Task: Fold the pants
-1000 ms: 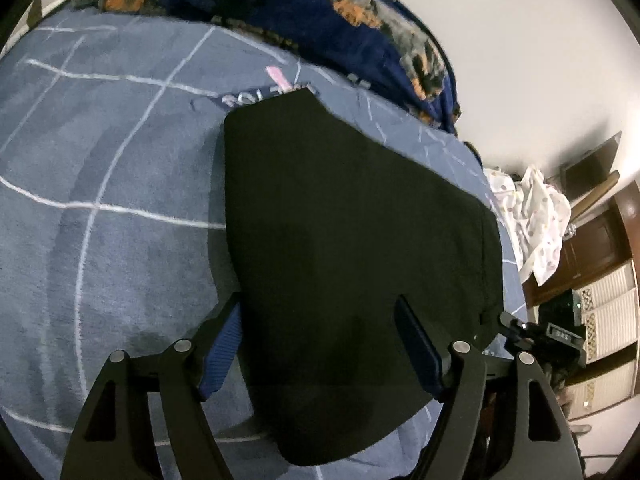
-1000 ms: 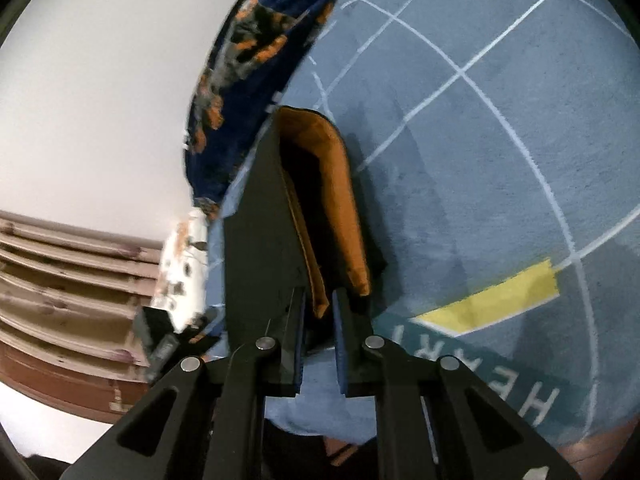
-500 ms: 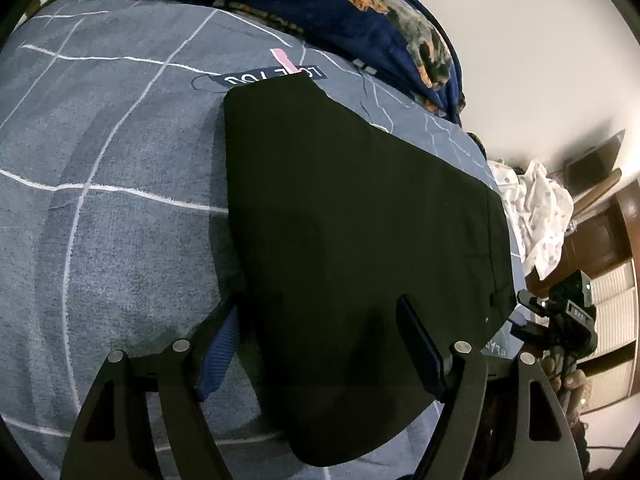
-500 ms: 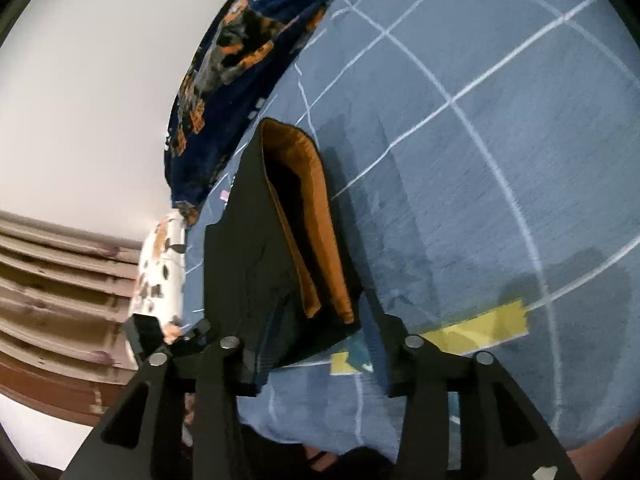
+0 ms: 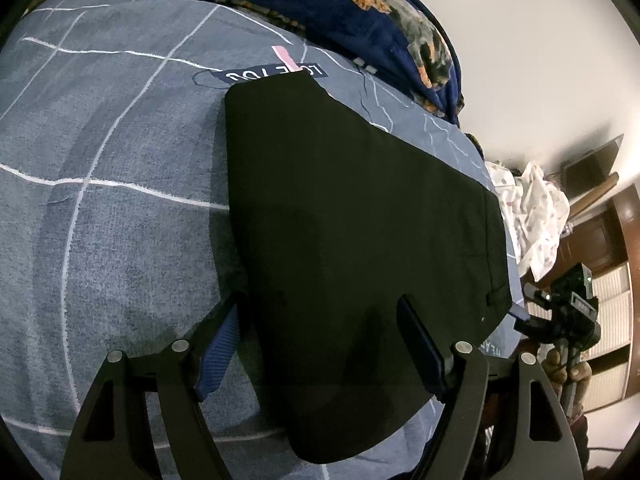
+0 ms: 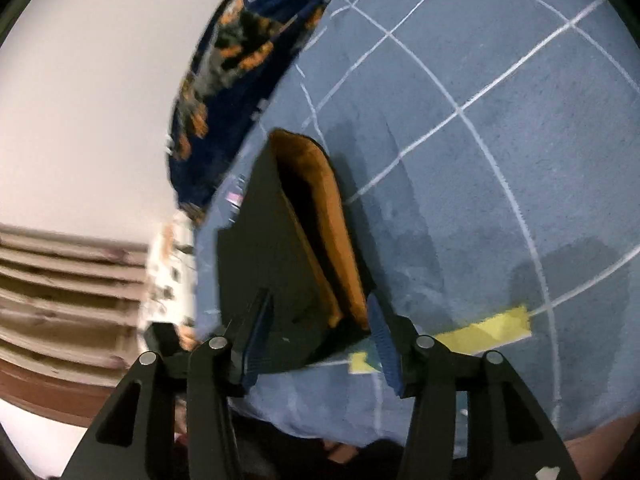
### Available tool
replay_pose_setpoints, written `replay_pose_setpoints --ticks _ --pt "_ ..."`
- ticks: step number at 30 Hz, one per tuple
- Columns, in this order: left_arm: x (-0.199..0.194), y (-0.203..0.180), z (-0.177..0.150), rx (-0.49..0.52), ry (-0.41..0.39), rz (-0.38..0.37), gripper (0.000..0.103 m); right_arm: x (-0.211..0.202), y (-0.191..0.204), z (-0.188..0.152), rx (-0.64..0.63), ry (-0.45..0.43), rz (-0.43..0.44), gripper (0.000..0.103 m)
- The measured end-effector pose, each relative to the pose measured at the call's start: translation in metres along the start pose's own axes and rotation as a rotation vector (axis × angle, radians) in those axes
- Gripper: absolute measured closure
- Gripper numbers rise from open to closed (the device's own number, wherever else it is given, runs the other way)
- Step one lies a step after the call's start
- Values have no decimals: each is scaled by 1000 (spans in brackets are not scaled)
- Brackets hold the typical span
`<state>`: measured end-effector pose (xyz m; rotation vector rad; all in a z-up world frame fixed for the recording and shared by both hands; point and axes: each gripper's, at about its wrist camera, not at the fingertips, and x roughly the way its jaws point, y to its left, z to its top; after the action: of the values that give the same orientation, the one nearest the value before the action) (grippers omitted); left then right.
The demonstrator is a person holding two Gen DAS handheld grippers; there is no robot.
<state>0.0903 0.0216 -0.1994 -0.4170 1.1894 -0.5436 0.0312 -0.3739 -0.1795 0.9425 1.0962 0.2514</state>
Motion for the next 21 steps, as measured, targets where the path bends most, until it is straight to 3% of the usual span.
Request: replay_pose_setpoints --ticks 2,3,5,9,15,21 --pt "0 1 0 0 -2 -1 25 6 5 -2 -25 15 9 82" --pt "0 1 0 1 -1 0 25 8 9 -3 -47 16 -12 90" --pt "0 1 0 3 2 3 25 5 16 -7 -75 -2 -18 92" --pt "-1 2 2 -6 6 0 25 -9 19 -19 -63 -24 63 94" --pt "1 0 1 8 4 4 24 2 -33 -30 86 -8 36 98" --pt "2 -4 0 17 3 6 19 1 -26 -25 72 -29 30 98"
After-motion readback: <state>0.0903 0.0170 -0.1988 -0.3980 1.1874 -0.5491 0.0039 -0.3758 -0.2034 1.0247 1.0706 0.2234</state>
